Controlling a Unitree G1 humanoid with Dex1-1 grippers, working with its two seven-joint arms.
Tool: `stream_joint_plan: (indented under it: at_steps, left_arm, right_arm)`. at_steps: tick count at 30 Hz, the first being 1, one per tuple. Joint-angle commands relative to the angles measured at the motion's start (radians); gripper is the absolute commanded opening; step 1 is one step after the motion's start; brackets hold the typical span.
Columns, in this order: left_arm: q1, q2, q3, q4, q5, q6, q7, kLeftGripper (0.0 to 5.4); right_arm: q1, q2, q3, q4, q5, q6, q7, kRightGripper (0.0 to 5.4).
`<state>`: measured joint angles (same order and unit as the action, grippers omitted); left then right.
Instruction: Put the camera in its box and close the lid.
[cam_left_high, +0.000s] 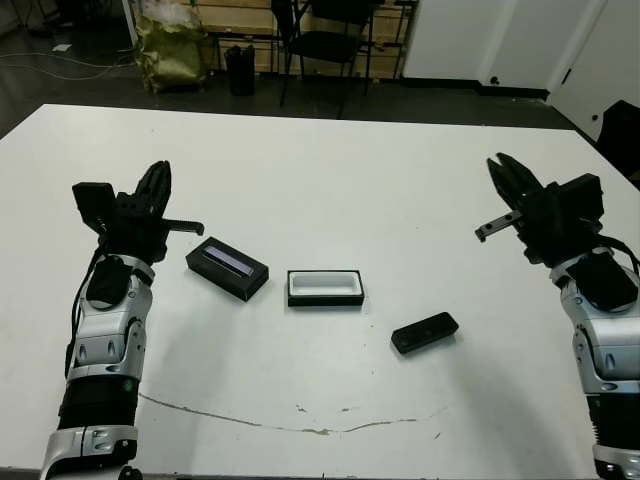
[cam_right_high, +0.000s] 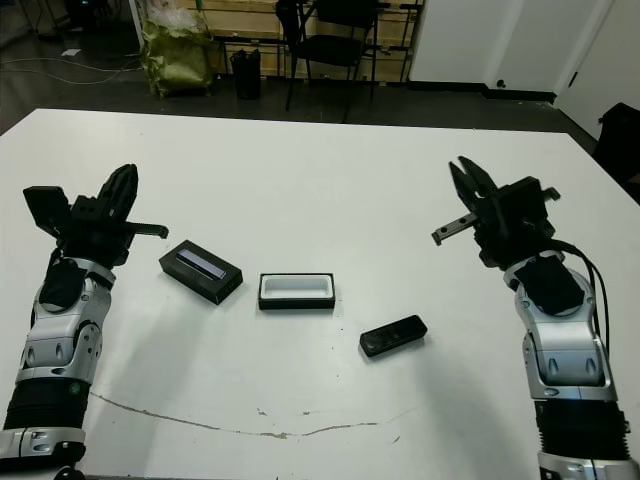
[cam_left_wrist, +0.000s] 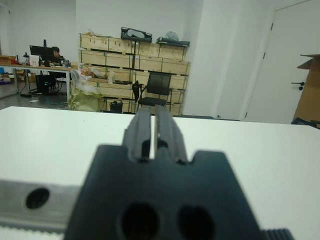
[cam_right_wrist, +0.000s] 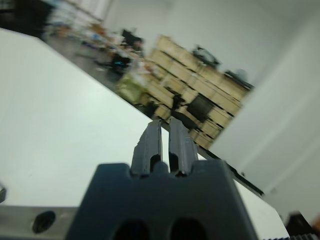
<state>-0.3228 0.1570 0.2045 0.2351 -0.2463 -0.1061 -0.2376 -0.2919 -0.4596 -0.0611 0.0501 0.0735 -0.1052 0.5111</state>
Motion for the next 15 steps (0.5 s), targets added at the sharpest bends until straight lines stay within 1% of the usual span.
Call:
stream_joint_plan:
  at_steps: [1,2,4,6,9,10,12,13,15]
  left_arm:
    - [0.006,-0.003,-0.008,-0.012,0.005,0.034,0.017,0.02]
    - [0.007,-0.004,-0.008,-0.016,0.003,0.038,0.018,0.02]
    - [0.010,-0.004,-0.009,-0.022,0.000,0.042,0.018,0.02]
    - [0.013,-0.007,-0.010,-0.026,0.002,0.046,0.022,0.02]
    - [0.013,-0.011,-0.011,-0.018,0.000,0.030,0.016,0.02]
    - [0.013,-0.012,-0.011,-0.018,-0.002,0.030,0.015,0.02]
    - [0.014,-0.009,-0.013,-0.018,0.007,0.025,0.018,0.02]
    - [0.015,-0.009,-0.014,-0.020,0.009,0.025,0.021,0.02]
    - [0.013,-0.006,-0.013,-0.013,0.009,0.013,0.015,0.02]
  right_arm:
    - [-0.031,-0.069,0.047,0.012,-0.004,0.002,0.116,0.01]
    - [-0.039,-0.091,0.063,-0.005,-0.013,0.021,0.147,0.01]
    - [-0.062,-0.127,0.090,-0.025,-0.010,0.024,0.219,0.01]
    - [-0.085,-0.152,0.111,-0.038,0.002,0.046,0.278,0.01]
    - [-0.132,-0.193,0.143,-0.071,0.018,0.115,0.372,0.01]
    - [-0.149,-0.207,0.156,-0.074,0.019,0.126,0.407,0.01]
    - [-0.187,-0.225,0.190,-0.036,0.012,0.099,0.484,0.01]
    - [-0.205,-0.235,0.208,-0.025,0.003,0.097,0.516,0.01]
    - [-0.242,-0.235,0.235,0.017,0.012,0.066,0.588,0.01]
